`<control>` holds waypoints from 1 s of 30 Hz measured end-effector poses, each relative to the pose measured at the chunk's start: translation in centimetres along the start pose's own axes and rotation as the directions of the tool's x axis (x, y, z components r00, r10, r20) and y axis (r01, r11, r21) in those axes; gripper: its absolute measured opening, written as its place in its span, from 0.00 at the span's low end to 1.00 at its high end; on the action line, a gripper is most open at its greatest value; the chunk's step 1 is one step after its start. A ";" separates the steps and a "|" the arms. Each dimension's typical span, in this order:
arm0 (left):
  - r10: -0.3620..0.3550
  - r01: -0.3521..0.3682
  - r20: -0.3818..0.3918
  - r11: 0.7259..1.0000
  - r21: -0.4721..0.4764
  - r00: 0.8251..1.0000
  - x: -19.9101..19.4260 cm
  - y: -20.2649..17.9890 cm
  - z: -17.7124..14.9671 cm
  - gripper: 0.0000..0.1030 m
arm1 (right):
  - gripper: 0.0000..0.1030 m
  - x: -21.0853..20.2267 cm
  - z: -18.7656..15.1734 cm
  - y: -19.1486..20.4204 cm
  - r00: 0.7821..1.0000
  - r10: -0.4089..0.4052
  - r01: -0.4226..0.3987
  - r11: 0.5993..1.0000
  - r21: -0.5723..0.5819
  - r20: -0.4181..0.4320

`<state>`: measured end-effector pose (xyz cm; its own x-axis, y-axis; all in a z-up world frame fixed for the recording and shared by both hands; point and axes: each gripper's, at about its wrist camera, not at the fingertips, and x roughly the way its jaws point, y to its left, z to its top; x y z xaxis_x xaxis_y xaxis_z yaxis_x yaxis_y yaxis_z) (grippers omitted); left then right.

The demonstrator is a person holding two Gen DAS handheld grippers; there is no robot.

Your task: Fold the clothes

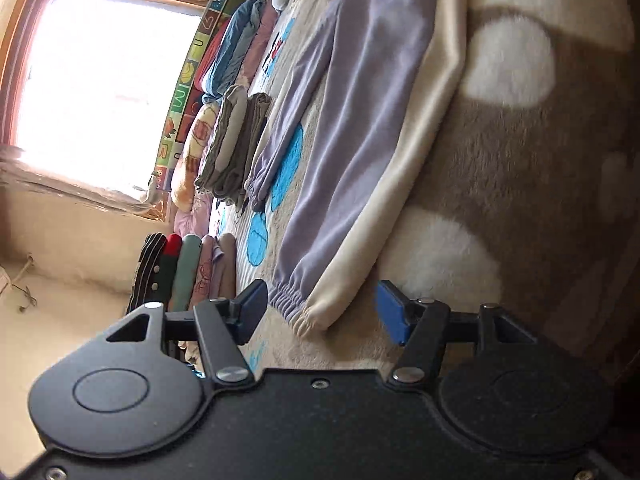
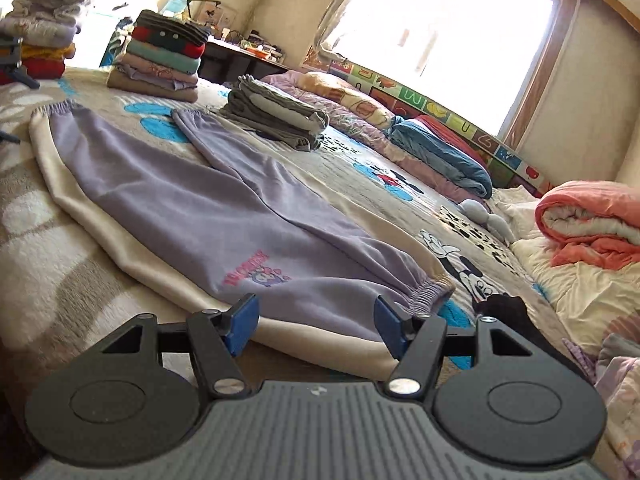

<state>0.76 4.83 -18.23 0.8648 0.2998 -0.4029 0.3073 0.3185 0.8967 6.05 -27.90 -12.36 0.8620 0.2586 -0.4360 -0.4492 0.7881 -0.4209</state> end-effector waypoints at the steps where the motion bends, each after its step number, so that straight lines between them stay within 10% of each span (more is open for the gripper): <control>1: -0.002 0.002 -0.001 1.000 0.003 1.000 0.3 -0.1 -0.5 0.58 | 0.62 0.2 -0.4 -0.1 1.000 -0.010 0.010 1.000 -0.028 -0.014; 6: 0.049 -0.049 0.000 0.999 -0.004 0.999 1.9 0.1 -1.2 0.52 | 0.63 1.7 -2.5 0.2 0.997 -0.023 0.011 0.989 -0.149 -0.077; 10: 0.054 -0.055 -0.025 0.998 -0.005 0.998 3.4 -0.4 -1.1 0.10 | 0.75 2.4 -2.9 0.0 0.999 -0.037 0.029 0.983 -0.181 -0.040; 19: -0.024 0.025 -0.020 0.997 0.078 1.000 3.4 0.2 -2.6 0.08 | 0.74 2.3 -2.4 -1.1 0.998 0.002 -0.009 0.993 -0.115 -0.062; 24: -0.133 0.139 0.050 0.979 -0.152 0.990 0.3 6.4 -2.1 0.40 | 0.74 -0.1 -2.3 -4.7 0.993 0.117 -0.120 0.978 0.171 0.030; 27: -0.103 0.151 0.137 0.901 -0.406 0.985 0.3 10.7 -0.2 0.41 | 0.74 -0.2 -2.2 -7.0 0.981 0.143 -0.184 0.902 0.390 0.133; 30: -0.125 0.253 0.234 0.696 -0.671 0.964 2.9 13.7 3.0 0.37 | 0.74 0.8 -1.8 -8.2 0.968 0.156 -0.237 0.818 0.525 0.194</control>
<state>8.70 7.36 -6.55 0.8884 0.0386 -0.4574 0.1665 0.9015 0.3994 10.03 -35.15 -10.71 0.8104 0.4819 -0.3332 -0.4485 0.8762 0.1766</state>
